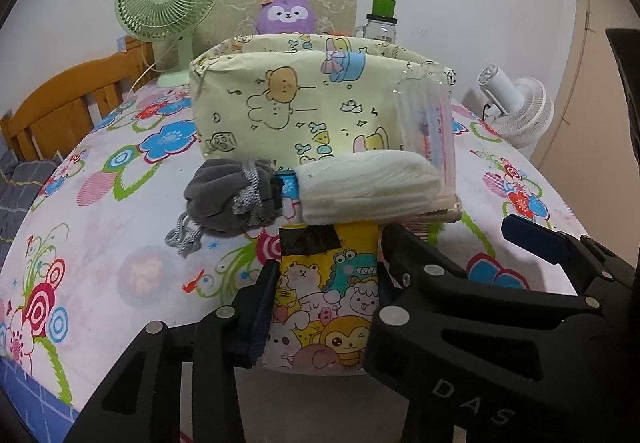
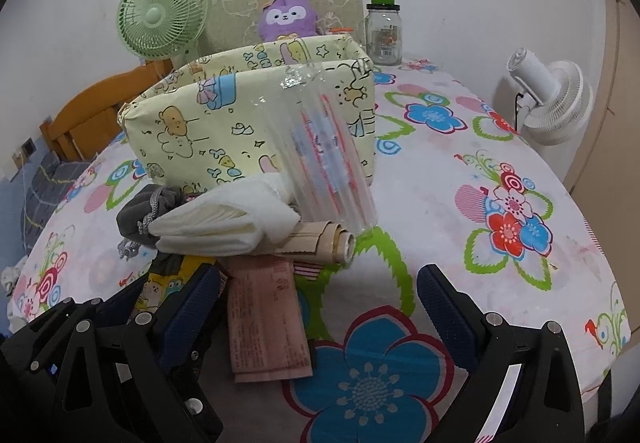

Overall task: Organize soft objects
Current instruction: 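Grasp pink paper slip with right gripper while left gripper holds cartoon pack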

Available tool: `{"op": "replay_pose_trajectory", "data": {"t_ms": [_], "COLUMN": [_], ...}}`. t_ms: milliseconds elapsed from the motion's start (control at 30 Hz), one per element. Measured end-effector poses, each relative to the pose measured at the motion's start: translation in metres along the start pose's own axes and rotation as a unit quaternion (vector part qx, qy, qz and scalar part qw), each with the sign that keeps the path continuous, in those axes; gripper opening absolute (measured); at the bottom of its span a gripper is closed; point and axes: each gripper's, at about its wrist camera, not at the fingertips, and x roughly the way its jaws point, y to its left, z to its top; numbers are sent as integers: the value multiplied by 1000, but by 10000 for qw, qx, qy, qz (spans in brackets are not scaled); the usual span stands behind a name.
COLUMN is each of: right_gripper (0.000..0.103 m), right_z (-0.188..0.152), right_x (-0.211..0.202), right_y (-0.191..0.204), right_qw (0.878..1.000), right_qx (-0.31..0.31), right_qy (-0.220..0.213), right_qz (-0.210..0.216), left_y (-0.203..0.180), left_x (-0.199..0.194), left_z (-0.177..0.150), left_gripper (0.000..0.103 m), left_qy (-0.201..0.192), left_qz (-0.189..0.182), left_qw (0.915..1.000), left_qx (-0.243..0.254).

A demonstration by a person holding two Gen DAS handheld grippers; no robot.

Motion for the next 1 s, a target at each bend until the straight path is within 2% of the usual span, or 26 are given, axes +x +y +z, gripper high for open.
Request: {"op": "replay_pose_trajectory", "data": {"t_ms": [333,433,567,800,900,967,1000], "right_gripper": [99,92,82,74,65,53,50], "right_z": [-3,-4,-4,-5,-5,-5,-5], "right_x": [3,7,14,16,15,15,14], "right_y": [11,15,17,19,21,23,24], "right_qw": [9999,9998,9993,9994,9994,9993,9992], "right_qx": [-37,-85,-100,-113,-110,-119,-116], "right_qy": [96,178,322,304,294,302,303], "right_qz": [117,89,134,108,138,192,214], "left_y": [15,18,17,16,16,16,15], "left_x": [-5,-3,0,3,4,4,4], "left_z": [-5,-6,-7,-7,-7,-6,-7], "left_gripper": [46,46,46,47,47,47,47], "left_qy": [-3,9,46,56,59,59,57], "left_qz": [375,532,519,510,503,502,509], "left_qw": [9992,9985,9986,9987,9987,9987,9987], "left_qx": [-112,-81,-6,25,14,28,35]}}
